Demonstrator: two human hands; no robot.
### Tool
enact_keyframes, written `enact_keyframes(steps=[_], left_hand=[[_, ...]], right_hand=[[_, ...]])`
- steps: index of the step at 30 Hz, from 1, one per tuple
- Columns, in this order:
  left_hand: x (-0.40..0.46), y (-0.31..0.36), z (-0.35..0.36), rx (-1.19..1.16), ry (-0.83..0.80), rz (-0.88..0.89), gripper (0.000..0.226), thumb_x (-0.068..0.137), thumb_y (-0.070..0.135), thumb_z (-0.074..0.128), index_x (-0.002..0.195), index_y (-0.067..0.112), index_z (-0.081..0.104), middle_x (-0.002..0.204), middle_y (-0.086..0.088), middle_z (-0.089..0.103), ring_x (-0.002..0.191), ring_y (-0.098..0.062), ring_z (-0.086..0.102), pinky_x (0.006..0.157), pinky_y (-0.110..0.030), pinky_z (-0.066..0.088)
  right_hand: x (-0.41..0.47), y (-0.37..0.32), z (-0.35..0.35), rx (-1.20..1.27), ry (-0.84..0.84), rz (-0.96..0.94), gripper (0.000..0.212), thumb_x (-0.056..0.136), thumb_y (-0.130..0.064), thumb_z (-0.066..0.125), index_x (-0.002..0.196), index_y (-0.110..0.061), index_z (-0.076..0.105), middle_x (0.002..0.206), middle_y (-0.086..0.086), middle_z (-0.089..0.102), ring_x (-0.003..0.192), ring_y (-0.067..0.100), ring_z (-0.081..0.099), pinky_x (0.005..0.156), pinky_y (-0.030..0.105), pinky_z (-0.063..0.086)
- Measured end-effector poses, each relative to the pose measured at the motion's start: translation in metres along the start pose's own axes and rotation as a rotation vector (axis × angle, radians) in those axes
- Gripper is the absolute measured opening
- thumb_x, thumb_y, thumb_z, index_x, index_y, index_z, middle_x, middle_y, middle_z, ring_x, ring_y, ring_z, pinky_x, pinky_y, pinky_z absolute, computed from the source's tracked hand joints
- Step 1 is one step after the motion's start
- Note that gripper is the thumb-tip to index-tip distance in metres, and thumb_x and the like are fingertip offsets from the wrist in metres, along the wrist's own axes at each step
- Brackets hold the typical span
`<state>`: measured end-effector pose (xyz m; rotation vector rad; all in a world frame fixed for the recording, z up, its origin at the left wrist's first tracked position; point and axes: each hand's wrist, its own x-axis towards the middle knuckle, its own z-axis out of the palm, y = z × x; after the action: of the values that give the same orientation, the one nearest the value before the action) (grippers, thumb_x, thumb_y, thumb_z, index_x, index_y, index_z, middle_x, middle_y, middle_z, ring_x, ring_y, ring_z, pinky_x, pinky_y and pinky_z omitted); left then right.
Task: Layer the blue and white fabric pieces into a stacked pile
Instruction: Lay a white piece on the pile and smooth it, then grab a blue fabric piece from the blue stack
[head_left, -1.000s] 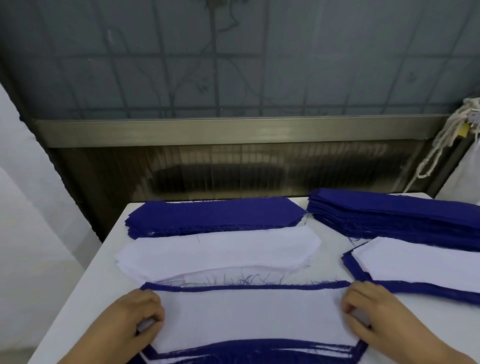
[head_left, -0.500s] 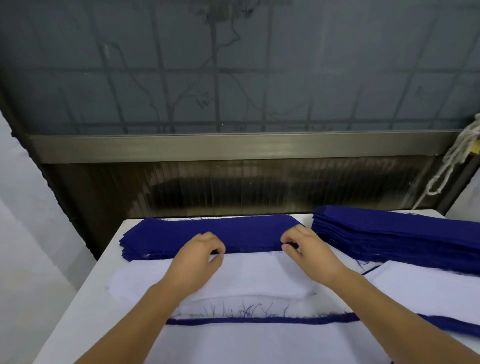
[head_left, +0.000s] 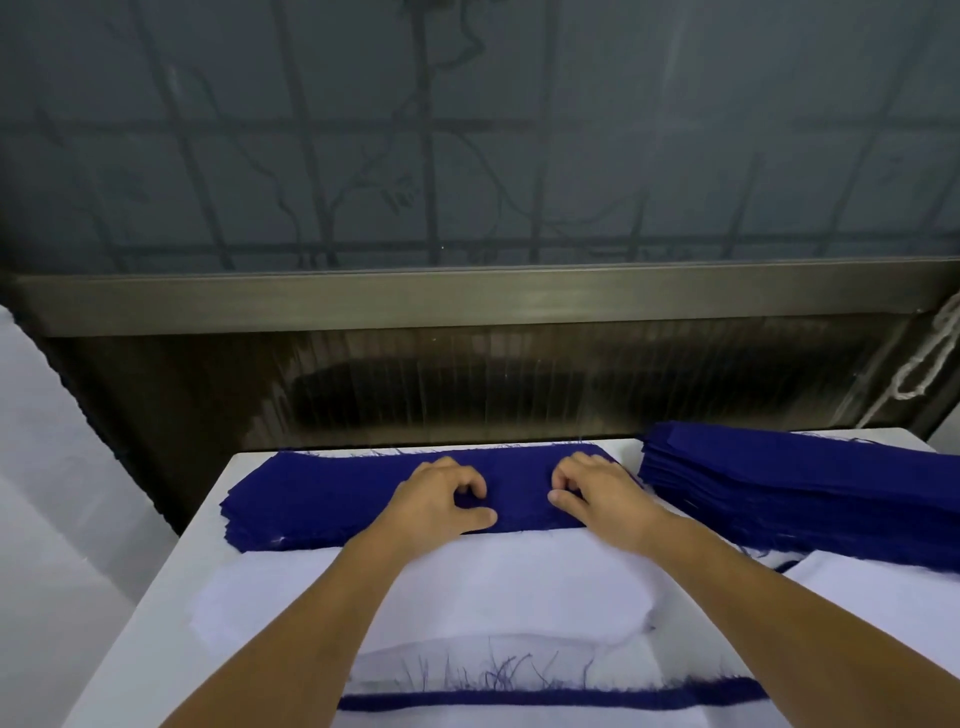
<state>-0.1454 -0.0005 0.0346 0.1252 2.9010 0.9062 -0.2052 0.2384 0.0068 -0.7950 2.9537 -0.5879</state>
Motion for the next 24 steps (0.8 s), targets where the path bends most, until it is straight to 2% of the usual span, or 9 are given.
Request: enact_keyframes(steps=[4, 7, 9, 14, 18, 24], left_hand=[[0.004, 0.001, 0.000, 0.026, -0.026, -0.007, 0.024, 0.080, 0.047, 0.072, 0.099, 0.038, 0.060, 0.105, 0.014, 0.049, 0.105, -0.008, 0.046, 0.097, -0.038, 0.045], [0.007, -0.001, -0.001, -0.003, -0.049, -0.008, 0.021, 0.080, 0.048, 0.072, 0.095, 0.039, 0.060, 0.104, 0.014, 0.049, 0.103, -0.008, 0.046, 0.096, -0.038, 0.046], [0.008, -0.003, -0.002, -0.023, -0.060, -0.004, 0.019, 0.080, 0.047, 0.072, 0.093, 0.040, 0.061, 0.103, 0.015, 0.049, 0.103, -0.008, 0.047, 0.096, -0.037, 0.046], [0.009, -0.006, -0.003, -0.061, -0.076, -0.004, 0.015, 0.082, 0.041, 0.072, 0.093, 0.039, 0.063, 0.104, 0.014, 0.050, 0.103, -0.010, 0.049, 0.096, -0.038, 0.047], [0.011, -0.006, -0.001, -0.045, -0.070, 0.003, 0.007, 0.088, 0.038, 0.067, 0.094, 0.038, 0.063, 0.103, 0.014, 0.050, 0.104, -0.012, 0.050, 0.097, -0.039, 0.047], [0.014, -0.003, -0.001, -0.037, -0.088, -0.031, 0.008, 0.096, 0.036, 0.055, 0.098, 0.035, 0.062, 0.110, 0.010, 0.051, 0.107, -0.015, 0.050, 0.101, -0.040, 0.045]], right_hand=[[0.004, 0.005, -0.005, 0.141, -0.044, 0.025, 0.015, 0.094, -0.036, 0.058, 0.080, -0.037, 0.053, 0.089, -0.014, 0.053, 0.084, 0.006, 0.052, 0.068, 0.013, 0.039], [0.006, 0.008, -0.007, 0.228, -0.101, 0.052, 0.012, 0.094, -0.036, 0.059, 0.082, -0.036, 0.057, 0.090, -0.013, 0.055, 0.085, 0.009, 0.056, 0.075, 0.022, 0.050], [0.008, 0.009, -0.010, 0.264, -0.138, 0.061, 0.011, 0.095, -0.033, 0.058, 0.084, -0.035, 0.058, 0.092, -0.012, 0.057, 0.086, 0.010, 0.058, 0.078, 0.026, 0.051], [0.013, 0.008, -0.016, 0.311, -0.209, 0.051, 0.012, 0.097, -0.027, 0.056, 0.087, -0.031, 0.061, 0.096, -0.011, 0.058, 0.091, 0.012, 0.058, 0.076, 0.018, 0.049], [0.017, 0.007, -0.017, 0.330, -0.241, 0.074, 0.016, 0.099, -0.027, 0.052, 0.086, -0.030, 0.062, 0.099, -0.010, 0.061, 0.095, 0.011, 0.059, 0.082, 0.022, 0.050], [0.018, 0.006, -0.015, 0.288, -0.227, 0.121, 0.019, 0.101, -0.031, 0.048, 0.087, -0.032, 0.060, 0.101, -0.013, 0.058, 0.096, 0.009, 0.058, 0.080, 0.016, 0.047]])
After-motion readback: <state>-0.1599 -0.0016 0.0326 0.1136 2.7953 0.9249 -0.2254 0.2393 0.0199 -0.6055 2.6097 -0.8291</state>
